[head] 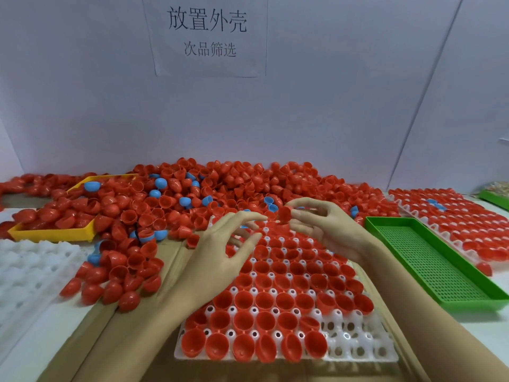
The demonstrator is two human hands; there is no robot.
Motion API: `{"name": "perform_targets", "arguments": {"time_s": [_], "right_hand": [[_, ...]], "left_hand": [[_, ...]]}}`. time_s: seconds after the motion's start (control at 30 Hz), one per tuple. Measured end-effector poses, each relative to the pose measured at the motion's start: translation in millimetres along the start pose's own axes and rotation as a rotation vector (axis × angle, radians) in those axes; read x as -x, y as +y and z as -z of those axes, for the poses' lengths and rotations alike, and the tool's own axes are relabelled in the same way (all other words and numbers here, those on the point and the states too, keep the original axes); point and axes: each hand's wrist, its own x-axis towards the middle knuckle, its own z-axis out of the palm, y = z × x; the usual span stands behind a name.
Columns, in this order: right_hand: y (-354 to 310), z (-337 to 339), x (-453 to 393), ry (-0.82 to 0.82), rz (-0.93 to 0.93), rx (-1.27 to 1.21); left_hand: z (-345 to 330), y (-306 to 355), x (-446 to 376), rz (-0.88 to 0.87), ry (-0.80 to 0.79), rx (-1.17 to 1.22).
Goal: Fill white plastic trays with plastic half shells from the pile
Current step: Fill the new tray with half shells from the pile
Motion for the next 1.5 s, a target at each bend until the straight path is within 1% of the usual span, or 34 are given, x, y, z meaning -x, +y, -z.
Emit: {"name": "perform_targets", "arguments": {"time_s": [0.1,0.17,0.23,0.37,0.47,0.53,0.63,0.67,0.73,0.8,0.87,0.93,1.03,1.1,1.17,1.27,1.5], "right_hand": [[7,-8,11,-0.111,0.054,0.033],[9,-13,15,-0.169,0.09,0.085],[10,-15,18,-0.207,0.122,0.116],[11,-17,20,-0.194,0.191,0.173],[14,-19,21,-0.18,0.199,0.172],[14,-18,22,-0.187,0.17,0.111],[14,-17,24,-0.198,0.131,0.062],[14,-16,25,-0.204,0.13,0.078],[14,-17,27,-0.221,0.129,0.16],[14,-16,29,-0.275,0.115,0.228],[13,-9,31,-0.315,0.104,0.247],[12,0,29,-0.274,0.104,0.174],[11,16,28,-0.13,0.112,0.01],[13,23,28,-0.077,0.115,-0.042],[16,29,27,-0.06,0.113,-0.044],[19,33,26,-0.061,0.116,-0.03],[22,32,23,-0.069,0.107,-0.032]], "left_hand": [[-9,12,1,0.08,-0.02,0.165],[-14,14,2,0.117,-0.018,0.186],[-16,13,4,0.137,-0.012,0.154],[-17,11,6,0.1,-0.028,0.041],[-19,16,6,0.075,-0.041,0.025],[-18,19,6,0.097,-0.04,0.068],[-17,24,6,0.183,-0.091,0.222],[-19,25,7,0.186,-0.089,0.213],[-24,27,10,0.163,-0.043,0.104],[-27,31,13,0.159,-0.012,0.017],[-28,36,13,0.144,-0.017,-0.017],[-24,42,13,0.13,-0.047,0.001],[-28,59,18,0.078,-0.206,0.036],[-39,69,26,0.026,-0.309,-0.017],[-52,76,35,-0.062,-0.368,-0.134],[-64,79,38,-0.152,-0.384,-0.27],[-75,78,40,-0.169,-0.47,-0.382]]}}
